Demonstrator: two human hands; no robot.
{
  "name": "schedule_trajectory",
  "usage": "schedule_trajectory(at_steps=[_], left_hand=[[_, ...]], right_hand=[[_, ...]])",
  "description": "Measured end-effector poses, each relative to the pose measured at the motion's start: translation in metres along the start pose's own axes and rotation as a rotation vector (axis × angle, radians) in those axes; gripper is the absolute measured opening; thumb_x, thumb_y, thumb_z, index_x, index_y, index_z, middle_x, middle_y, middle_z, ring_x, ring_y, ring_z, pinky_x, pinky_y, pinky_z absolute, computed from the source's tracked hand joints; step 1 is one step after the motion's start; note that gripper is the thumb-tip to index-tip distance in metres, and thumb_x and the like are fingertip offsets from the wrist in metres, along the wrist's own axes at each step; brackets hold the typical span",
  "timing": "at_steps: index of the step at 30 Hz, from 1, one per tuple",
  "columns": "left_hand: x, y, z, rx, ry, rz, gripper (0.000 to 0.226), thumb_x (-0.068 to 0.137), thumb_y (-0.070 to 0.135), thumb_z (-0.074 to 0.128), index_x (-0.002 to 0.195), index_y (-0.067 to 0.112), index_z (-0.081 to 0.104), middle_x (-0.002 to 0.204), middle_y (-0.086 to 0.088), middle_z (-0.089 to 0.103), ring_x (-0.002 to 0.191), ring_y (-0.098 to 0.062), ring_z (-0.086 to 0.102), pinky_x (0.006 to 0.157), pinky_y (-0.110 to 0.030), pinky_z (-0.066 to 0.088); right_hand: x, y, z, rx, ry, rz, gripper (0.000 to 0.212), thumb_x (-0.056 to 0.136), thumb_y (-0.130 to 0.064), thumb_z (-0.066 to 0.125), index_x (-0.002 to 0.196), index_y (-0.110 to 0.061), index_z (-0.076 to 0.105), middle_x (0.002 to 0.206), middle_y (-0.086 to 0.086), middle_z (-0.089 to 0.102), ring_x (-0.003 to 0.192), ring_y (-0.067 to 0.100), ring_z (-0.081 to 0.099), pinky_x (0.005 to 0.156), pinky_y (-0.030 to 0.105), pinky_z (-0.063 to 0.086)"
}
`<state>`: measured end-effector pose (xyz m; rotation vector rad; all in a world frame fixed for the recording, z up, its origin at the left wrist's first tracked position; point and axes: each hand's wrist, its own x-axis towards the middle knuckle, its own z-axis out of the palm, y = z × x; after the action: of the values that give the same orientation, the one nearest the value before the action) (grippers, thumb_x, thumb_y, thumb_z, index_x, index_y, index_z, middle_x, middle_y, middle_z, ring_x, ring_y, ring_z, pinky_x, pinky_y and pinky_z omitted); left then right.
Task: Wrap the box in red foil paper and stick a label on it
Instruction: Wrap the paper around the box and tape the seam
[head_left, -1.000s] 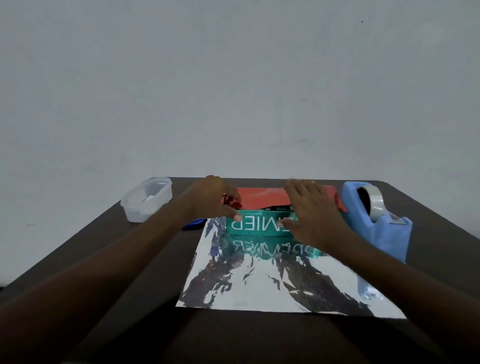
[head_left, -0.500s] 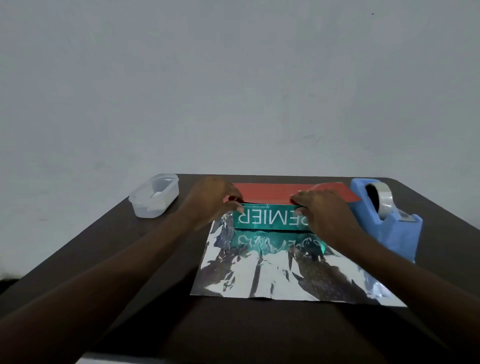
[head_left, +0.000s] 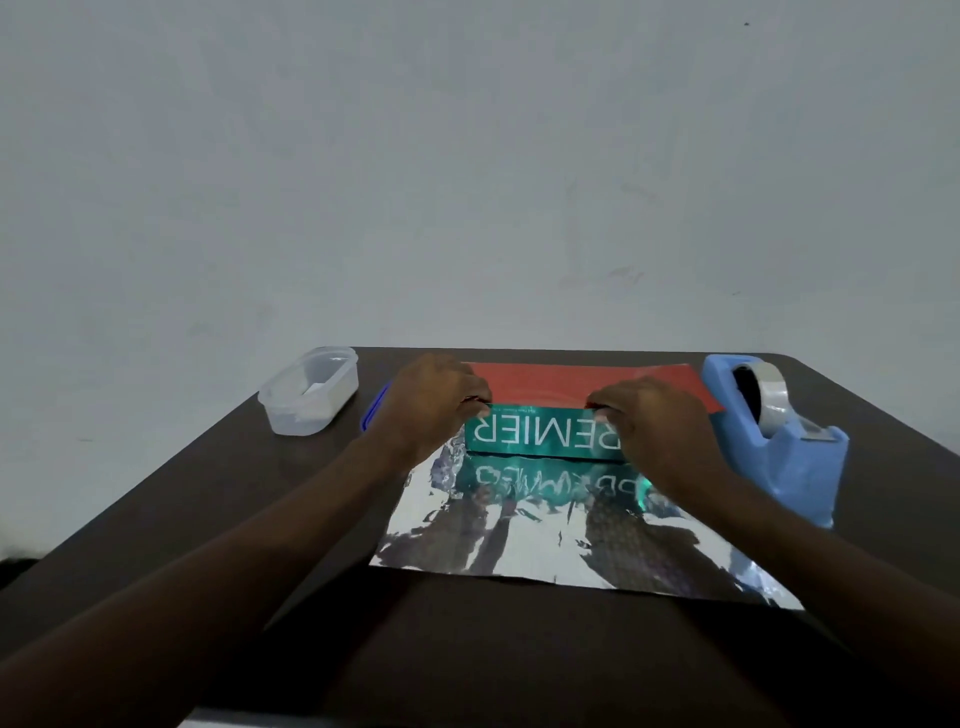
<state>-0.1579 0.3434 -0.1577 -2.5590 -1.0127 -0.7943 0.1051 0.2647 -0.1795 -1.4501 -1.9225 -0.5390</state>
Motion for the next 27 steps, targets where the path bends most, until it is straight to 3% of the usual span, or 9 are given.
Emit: schedule_trajectory(at_steps=[6, 12, 15, 19, 23, 27], left_hand=[[-0.004, 0.007, 0.004, 0.030, 0.057, -0.026, 0.006, 0.086, 0.029, 0.070, 0.084, 0.026, 0.075, 0.089, 0.011, 0.069, 0.089, -0.014, 0.061, 0.074, -0.030, 0.044], [-0.008, 0.009, 0.006, 0.010, 0.081, -0.064, 0.005, 0.087, 0.030, 0.069, 0.085, 0.026, 0.072, 0.086, 0.011, 0.065, 0.087, -0.011, 0.057, 0.070, -0.028, 0.044], [-0.010, 0.007, 0.007, -0.008, 0.104, -0.078, 0.003, 0.087, 0.029, 0.069, 0.087, 0.026, 0.070, 0.086, 0.013, 0.065, 0.087, -0.010, 0.057, 0.068, -0.024, 0.042], [-0.012, 0.005, 0.007, -0.024, 0.112, -0.074, 0.004, 0.087, 0.027, 0.068, 0.084, 0.026, 0.070, 0.085, 0.012, 0.064, 0.086, -0.012, 0.057, 0.068, -0.031, 0.048], [-0.011, 0.002, 0.006, -0.042, 0.138, -0.089, 0.032, 0.089, 0.054, 0.059, 0.076, 0.026, 0.069, 0.080, 0.013, 0.064, 0.081, -0.006, 0.054, 0.071, -0.026, 0.041], [0.010, 0.018, -0.006, -0.214, 0.132, -0.101, 0.019, 0.090, 0.040, 0.064, 0.089, 0.024, 0.074, 0.084, 0.009, 0.063, 0.083, -0.009, 0.051, 0.071, -0.029, 0.039]], right_hand=[[-0.003, -0.002, 0.001, -0.016, 0.027, 0.008, 0.012, 0.085, -0.005, 0.074, 0.091, -0.014, 0.080, 0.083, 0.003, 0.077, 0.069, 0.022, 0.067, 0.062, 0.031, 0.056], [-0.006, 0.003, 0.008, -0.088, 0.007, -0.010, 0.022, 0.076, -0.001, 0.079, 0.093, -0.016, 0.078, 0.084, 0.001, 0.075, 0.072, 0.022, 0.064, 0.060, 0.035, 0.054], [-0.005, 0.001, 0.009, -0.109, 0.031, -0.022, 0.022, 0.075, 0.000, 0.079, 0.091, -0.015, 0.077, 0.078, 0.002, 0.074, 0.067, 0.023, 0.061, 0.056, 0.032, 0.051], [-0.004, -0.001, 0.010, -0.170, 0.056, -0.037, 0.027, 0.067, 0.007, 0.077, 0.082, -0.014, 0.069, 0.067, 0.001, 0.066, 0.061, 0.024, 0.054, 0.049, 0.030, 0.043], [-0.005, -0.004, 0.009, -0.227, 0.068, -0.100, 0.031, 0.062, 0.008, 0.080, 0.084, -0.013, 0.070, 0.068, 0.002, 0.067, 0.060, 0.023, 0.055, 0.054, 0.024, 0.035], [-0.005, -0.006, 0.008, -0.268, 0.075, -0.153, 0.035, 0.057, 0.010, 0.080, 0.084, -0.010, 0.070, 0.067, 0.004, 0.066, 0.060, 0.024, 0.055, 0.060, 0.025, 0.028]])
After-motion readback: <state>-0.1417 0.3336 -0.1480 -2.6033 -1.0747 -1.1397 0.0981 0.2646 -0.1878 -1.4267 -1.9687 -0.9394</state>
